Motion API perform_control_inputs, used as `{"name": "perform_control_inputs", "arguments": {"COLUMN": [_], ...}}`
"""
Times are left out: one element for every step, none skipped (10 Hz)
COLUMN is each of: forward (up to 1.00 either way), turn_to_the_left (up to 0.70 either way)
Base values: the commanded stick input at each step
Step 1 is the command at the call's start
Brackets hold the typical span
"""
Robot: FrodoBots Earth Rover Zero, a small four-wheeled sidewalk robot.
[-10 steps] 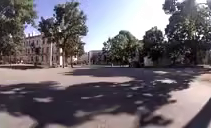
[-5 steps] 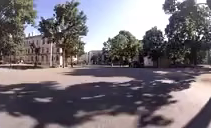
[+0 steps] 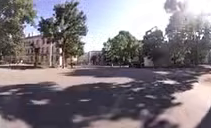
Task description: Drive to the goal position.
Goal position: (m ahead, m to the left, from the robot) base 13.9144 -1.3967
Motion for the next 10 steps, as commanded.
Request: {"name": "perform_control_inputs", "arguments": {"forward": [0.70,0.70,0.70,0.70,0.70,0.70,0.70,0.70,0.70,0.70], "turn_to_the_left": [-0.12,-0.12,-0.12,-0.12,-0.12,-0.12,-0.12,-0.12,-0.12,-0.12]}}
